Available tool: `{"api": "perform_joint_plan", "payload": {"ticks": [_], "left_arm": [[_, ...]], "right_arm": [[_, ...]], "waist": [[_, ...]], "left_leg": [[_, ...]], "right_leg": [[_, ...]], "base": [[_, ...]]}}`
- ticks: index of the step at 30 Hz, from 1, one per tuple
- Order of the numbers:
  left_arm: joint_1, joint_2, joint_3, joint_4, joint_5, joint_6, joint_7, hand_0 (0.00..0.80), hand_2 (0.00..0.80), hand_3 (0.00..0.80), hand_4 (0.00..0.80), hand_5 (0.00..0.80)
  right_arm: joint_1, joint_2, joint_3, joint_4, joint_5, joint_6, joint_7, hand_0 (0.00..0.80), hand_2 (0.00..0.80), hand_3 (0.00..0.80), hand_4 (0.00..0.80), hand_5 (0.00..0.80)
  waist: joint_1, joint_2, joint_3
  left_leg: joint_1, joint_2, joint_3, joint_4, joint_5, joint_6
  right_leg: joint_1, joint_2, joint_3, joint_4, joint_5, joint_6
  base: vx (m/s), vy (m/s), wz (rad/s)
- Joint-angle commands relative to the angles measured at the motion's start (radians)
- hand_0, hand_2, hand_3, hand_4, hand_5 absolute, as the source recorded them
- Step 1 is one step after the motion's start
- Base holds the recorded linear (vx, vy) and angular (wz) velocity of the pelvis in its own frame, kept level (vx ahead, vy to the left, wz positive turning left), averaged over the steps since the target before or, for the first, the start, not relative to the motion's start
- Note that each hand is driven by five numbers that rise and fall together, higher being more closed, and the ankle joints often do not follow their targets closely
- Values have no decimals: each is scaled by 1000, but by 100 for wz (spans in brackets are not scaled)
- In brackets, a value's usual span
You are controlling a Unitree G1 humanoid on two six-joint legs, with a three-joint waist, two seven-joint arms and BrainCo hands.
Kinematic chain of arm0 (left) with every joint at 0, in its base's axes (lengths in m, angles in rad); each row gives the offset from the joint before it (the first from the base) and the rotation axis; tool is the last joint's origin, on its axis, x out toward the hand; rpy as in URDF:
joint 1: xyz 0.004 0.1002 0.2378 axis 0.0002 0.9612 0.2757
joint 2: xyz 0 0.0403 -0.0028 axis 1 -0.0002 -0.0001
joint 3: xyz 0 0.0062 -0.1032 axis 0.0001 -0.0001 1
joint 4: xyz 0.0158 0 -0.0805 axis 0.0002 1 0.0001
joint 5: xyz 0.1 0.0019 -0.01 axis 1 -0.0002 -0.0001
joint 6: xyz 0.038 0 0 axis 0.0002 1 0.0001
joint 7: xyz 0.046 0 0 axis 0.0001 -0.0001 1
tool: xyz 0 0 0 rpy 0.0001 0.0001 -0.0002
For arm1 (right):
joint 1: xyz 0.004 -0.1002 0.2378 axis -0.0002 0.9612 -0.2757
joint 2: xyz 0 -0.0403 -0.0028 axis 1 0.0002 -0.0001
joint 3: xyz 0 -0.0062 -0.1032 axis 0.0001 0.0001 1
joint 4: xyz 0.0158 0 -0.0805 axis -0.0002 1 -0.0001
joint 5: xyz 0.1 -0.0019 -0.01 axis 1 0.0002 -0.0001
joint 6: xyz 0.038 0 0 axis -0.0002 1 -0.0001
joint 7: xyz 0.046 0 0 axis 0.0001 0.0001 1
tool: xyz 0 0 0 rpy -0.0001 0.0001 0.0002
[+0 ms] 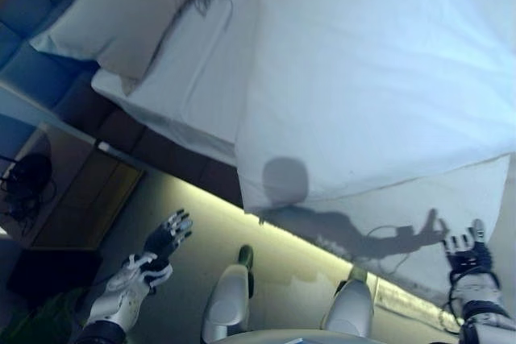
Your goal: Make the bed neatly
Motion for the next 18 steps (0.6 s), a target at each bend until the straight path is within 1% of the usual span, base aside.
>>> {"api": "perform_joint_plan", "payload": {"ticks": [1, 3, 4, 5, 7, 9, 12, 15, 18], "left_arm": [[-87, 45, -24, -29, -74, -52, 0, 0, 0, 0, 0, 0], [-97, 41, -42, -27, -68, -81, 0, 0, 0, 0, 0, 0], [-98, 41, -46, -24, -72, -87, 4, 0, 0, 0, 0, 0], [-99, 42, -48, -21, -79, -90, 11, 0, 0, 0, 0, 0], [-96, 40, -48, -21, -96, -88, 25, 0, 0, 0, 0, 0], [-94, 39, -46, -33, -96, -77, 31, 0, 0, 0, 0, 0], [-88, 46, -43, -48, -94, -70, 27, 0, 0, 0, 0, 0], [-85, 61, -38, -36, -108, -64, 19, 0, 0, 0, 0, 0], [-97, 70, -42, -13, -120, -75, 8, 0, 0, 0, 0, 0]], "right_arm": [[-76, -16, -6, -6, 80, -21, 49, 0, 0, 0, 0, 0], [-101, -42, -16, 4, 115, -32, 64, 0, 0, 0, 0, 0], [-111, -56, -24, 10, 112, -44, 66, 0, 0, 0, 0, 0], [-118, -76, -37, 18, 95, -39, 67, 0, 0, 0, 0, 0], [-137, -130, -42, 37, 64, 3, 71, 0, 0, 0, 0, 0], [-160, -176, -44, 54, 70, 46, 97, 0, 0, 0, 0, 0], [-163, -211, -51, 55, 79, 46, 152, 0, 0, 0, 0, 0], [-171, -253, -70, 64, 91, 47, 157, 0, 0, 0, 0, 0], [-202, -300, -83, 79, 91, 64, 136, 0, 0, 0, 0, 0]], "waist": [[10, -29, 26], [16, -19, 41], [18, -15, 45], [20, -11, 48], [22, 0, 52], [25, 7, 54], [29, 9, 54], [31, 9, 51], [30, 14, 54]], "left_leg": [[-38, 102, -66, -79, 119, -12], [-60, 113, -80, -110, 138, -18], [-69, 114, -85, -113, 140, -21], [-80, 114, -88, -109, 140, -22], [-91, 108, -92, -105, 140, -23], [-93, 106, -89, -109, 140, -22], [-97, 93, -91, -107, 137, -19], [-108, 86, -102, -80, 122, -23], [-115, 87, -105, -79, 119, -23]], "right_leg": [[9, -60, 7, -208, 260, 57], [-18, -52, 0, -204, 257, 57], [-35, -52, 4, -194, 253, 57], [-52, -54, 8, -180, 247, 57], [-76, -57, 19, -166, 239, 57], [-91, -59, 24, -160, 234, 57], [-102, -62, 34, -145, 225, 57], [-120, -69, 48, -118, 214, 57], [-139, -66, 58, -107, 208, 57]], "base": [[-91, -190, 12], [-51, -110, 0], [12, -45, -3], [36, -6, 4], [34, 39, 7], [33, 28, 3], [76, -23, 2], [110, -44, 1], [69, -28, 0]]}}
